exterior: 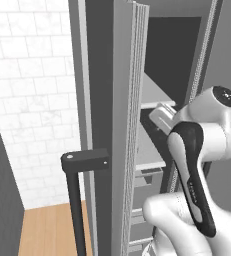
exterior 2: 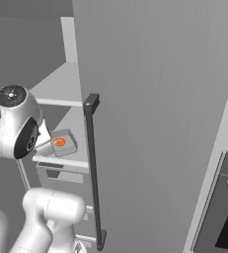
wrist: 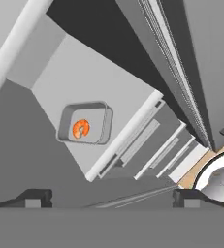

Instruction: Take the meat container that has the shrimp and place it on the second highest rack of the freezer. Then take the vegetable container that has the corn and broccoli and place it on the highest rack of the freezer.

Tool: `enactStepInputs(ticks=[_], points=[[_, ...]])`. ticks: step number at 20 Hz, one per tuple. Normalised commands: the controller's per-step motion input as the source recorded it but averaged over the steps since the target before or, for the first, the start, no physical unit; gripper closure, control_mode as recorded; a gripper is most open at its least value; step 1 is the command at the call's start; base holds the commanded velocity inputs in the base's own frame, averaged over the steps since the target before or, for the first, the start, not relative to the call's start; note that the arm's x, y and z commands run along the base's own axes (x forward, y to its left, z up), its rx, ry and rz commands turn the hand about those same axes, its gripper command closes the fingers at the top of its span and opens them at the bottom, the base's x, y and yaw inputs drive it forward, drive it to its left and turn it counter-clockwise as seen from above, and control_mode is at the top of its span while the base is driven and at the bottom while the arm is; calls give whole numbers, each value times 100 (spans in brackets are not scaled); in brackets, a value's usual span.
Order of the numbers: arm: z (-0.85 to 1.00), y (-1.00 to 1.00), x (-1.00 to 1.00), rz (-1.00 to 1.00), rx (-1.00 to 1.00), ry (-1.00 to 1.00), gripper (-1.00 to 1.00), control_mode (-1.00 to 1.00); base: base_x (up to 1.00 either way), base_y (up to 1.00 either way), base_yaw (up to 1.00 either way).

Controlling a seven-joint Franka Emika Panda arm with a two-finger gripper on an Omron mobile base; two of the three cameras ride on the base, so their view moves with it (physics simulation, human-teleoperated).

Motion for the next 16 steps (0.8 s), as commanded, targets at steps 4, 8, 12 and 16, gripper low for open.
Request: enactStepInputs(ticks=[4, 8, 12, 16], points=[[34, -17, -81, 0, -2, 45, -100, -100, 0, 0, 0], [35, -2, -64, 5, -3, 44, -100, -100, 0, 0, 0], [10, -4, -45, 8, -12, 25, -100, -100, 0, 0, 0], [-9, -19, -39, 6, -23, 0, -100, -100, 0, 0, 0]])
